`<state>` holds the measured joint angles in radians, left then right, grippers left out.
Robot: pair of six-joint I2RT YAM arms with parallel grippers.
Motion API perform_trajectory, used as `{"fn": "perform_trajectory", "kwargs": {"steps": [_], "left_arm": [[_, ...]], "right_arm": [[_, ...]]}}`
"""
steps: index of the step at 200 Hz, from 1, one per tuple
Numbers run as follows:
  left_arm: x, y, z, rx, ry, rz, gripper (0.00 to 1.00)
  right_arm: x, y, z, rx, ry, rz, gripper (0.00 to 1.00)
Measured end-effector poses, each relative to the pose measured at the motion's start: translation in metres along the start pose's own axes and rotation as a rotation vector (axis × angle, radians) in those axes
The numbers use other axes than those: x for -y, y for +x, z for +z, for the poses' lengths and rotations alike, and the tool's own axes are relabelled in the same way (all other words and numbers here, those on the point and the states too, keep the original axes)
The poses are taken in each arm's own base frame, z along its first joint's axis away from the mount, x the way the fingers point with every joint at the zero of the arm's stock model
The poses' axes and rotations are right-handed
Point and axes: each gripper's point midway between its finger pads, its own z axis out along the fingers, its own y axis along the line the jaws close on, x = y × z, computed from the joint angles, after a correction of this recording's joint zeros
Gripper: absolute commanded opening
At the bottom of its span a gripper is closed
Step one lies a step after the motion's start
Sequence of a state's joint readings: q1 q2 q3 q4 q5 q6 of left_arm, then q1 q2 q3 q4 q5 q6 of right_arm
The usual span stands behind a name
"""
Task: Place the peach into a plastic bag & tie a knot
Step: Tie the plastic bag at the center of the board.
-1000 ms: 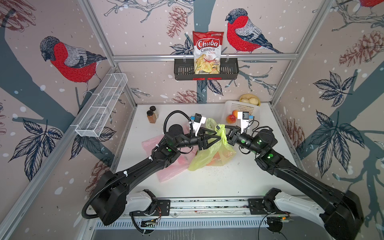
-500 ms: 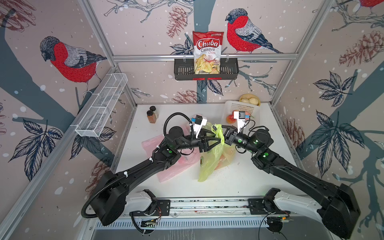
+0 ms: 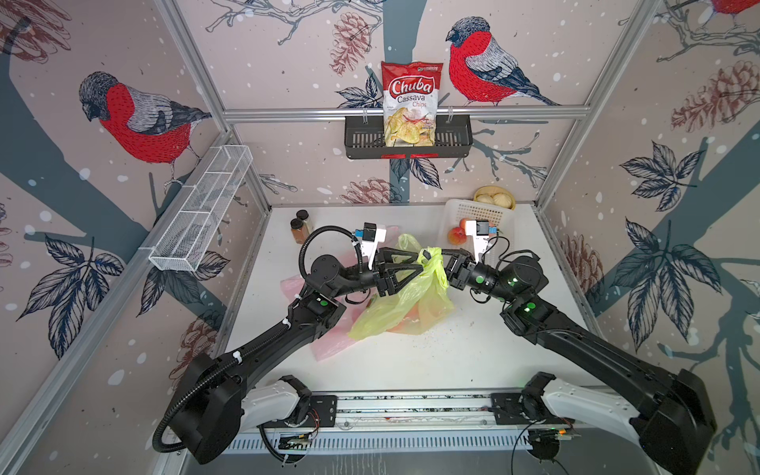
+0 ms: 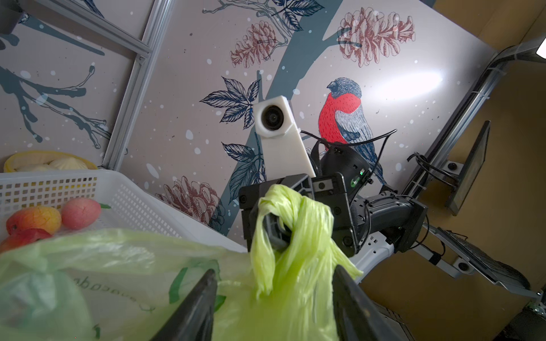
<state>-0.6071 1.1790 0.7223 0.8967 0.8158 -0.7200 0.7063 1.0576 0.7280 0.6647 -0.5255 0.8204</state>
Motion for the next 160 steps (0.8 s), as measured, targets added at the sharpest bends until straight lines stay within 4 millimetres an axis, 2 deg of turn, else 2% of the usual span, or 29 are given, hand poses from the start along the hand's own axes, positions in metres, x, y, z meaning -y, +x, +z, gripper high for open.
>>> {"fn": "perform_trajectory", "kwargs": {"steps": [43,89,160], "left_arm": [[0.012,-0.015,-0.008,0.038,0.021,0.027,0.54],[0.015,-0.026,-0.007,0.047,0.019,0.040,0.63],[-0.012,-0.006,0.001,-0.012,-0.028,-0.026,0.62]], "right_arm": [[0.001,0.001,0.000,-0.005,-0.001,0.001,0.00],[0.000,0.001,0.000,-0.006,-0.002,0.001,0.00],[-0.002,0.001,0.001,-0.008,-0.010,0.000,0.00]]}}
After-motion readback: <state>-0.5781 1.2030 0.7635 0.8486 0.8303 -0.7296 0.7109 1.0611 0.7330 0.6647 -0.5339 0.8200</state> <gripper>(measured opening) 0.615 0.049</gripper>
